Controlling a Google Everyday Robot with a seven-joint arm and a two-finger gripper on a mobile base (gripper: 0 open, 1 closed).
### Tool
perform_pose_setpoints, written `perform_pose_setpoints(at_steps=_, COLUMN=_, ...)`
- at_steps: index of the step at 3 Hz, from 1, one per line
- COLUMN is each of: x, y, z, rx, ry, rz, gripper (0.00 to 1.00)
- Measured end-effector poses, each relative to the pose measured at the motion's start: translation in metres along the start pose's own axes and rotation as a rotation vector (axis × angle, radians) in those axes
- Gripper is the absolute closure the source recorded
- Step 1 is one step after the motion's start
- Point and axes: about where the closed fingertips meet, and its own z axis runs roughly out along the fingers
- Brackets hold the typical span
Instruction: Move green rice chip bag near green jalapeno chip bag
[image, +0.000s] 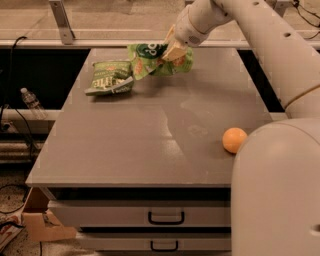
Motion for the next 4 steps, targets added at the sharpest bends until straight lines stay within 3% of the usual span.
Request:
perform_pose_setpoints(at_steps=1, x=0.006, y=-0.006, z=0.021, rx=-0.001, ry=-0.053, rz=0.032, gripper=1.00)
perform_pose_setpoints(at_steps=2, x=-0.012, y=-0.001, z=0.042, rx=-0.041, ry=-0.142, rz=0.046, gripper=1.00)
perform_pose_setpoints(at_steps=3, x=-0.024, y=0.009, z=0.059, rx=-0.098, ry=-0.170, rz=0.058, gripper=1.00)
perform_pose_setpoints(at_steps=4, x=-0.025, y=0.011, z=0.063, rx=-0.104, ry=-0.171, rz=0.058, gripper=0.82)
